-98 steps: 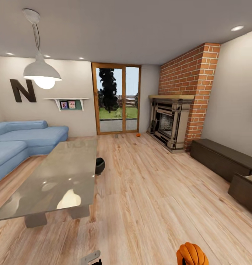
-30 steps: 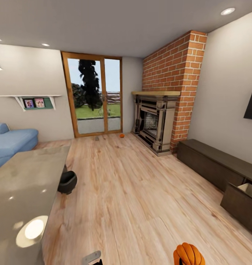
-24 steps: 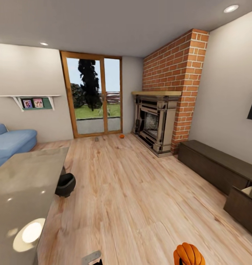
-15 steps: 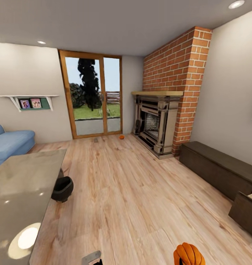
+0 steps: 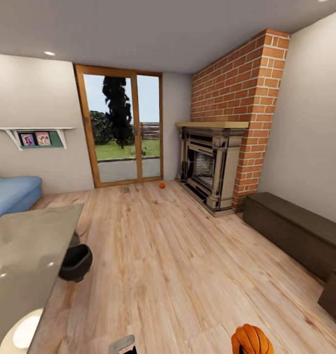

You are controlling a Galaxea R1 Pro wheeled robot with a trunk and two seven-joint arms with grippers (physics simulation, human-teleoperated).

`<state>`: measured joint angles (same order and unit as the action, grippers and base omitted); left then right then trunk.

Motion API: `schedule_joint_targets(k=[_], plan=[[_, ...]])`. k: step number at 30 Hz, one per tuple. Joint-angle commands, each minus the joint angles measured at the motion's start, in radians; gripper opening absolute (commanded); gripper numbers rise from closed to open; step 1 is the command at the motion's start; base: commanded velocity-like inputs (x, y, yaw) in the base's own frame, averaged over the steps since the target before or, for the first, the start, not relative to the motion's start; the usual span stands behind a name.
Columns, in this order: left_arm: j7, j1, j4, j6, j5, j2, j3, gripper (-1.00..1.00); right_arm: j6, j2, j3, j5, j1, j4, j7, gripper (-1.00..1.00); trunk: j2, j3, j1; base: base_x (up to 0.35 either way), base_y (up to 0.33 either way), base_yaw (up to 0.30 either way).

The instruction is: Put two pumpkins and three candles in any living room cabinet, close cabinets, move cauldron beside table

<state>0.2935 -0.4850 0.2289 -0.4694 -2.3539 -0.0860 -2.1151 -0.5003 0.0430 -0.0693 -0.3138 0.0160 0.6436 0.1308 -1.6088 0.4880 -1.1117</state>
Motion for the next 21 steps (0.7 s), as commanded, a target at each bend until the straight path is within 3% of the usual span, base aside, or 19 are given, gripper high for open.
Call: schedule_joint_targets(k=[1,21], plan=[[0.007,-0.001,0.003,-0.005,-0.002,0.000,-0.008,1.00,-0.004,0.001,-0.007,-0.002,0.001,0.001,0.007,-1.00,-0.001,0.001,-0.001,0.329,0.000,0.000],[0.006,-0.001,0.006,-0.005,-0.002,0.000,-0.009,1.00,-0.006,0.003,-0.006,-0.002,0.001,0.001,0.007,-1.00,-0.001,0.001,-0.001,0.329,0.000,0.000]])
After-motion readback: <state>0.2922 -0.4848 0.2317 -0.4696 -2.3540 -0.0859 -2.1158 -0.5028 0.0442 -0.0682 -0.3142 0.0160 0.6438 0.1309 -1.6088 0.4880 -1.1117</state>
